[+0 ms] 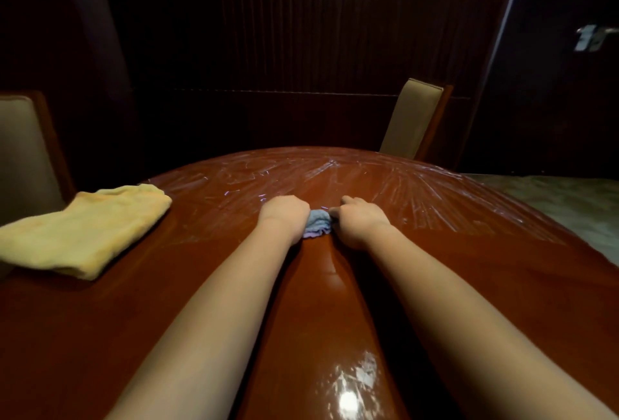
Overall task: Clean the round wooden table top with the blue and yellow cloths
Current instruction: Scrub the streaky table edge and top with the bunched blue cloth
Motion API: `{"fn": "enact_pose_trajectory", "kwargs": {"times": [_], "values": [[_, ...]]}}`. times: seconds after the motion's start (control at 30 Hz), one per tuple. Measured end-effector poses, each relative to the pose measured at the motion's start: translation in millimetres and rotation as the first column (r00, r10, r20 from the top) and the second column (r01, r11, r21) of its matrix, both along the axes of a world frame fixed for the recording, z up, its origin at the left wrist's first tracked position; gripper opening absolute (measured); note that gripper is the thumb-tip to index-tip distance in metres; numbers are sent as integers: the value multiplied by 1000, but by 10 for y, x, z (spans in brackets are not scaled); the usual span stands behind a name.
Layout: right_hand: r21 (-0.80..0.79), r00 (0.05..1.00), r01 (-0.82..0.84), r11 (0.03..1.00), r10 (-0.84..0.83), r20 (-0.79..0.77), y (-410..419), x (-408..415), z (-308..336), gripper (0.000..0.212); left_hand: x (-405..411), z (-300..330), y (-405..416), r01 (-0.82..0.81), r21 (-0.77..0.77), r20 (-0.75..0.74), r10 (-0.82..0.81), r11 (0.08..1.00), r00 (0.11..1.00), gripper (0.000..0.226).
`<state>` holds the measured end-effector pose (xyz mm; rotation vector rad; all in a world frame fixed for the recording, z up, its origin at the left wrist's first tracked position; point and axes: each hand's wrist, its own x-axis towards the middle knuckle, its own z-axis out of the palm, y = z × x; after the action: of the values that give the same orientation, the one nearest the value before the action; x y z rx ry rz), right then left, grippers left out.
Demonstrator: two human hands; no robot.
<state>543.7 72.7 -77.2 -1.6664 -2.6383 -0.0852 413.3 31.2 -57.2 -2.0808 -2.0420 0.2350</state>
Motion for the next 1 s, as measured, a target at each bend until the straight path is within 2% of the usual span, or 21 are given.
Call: {"fn": "enact_pose_trajectory", "kwargs": {"times": [0.4,1.0], "values": [[-32,999,-20,999,21,43,-982,228,68,33,155,38,-810,16,-47,38,-14,999,999,28],[-5,998,-48,999,49,51,-1777,809,66,35,698,103,-1640,65,-99,68,-58,993,996,21]]}}
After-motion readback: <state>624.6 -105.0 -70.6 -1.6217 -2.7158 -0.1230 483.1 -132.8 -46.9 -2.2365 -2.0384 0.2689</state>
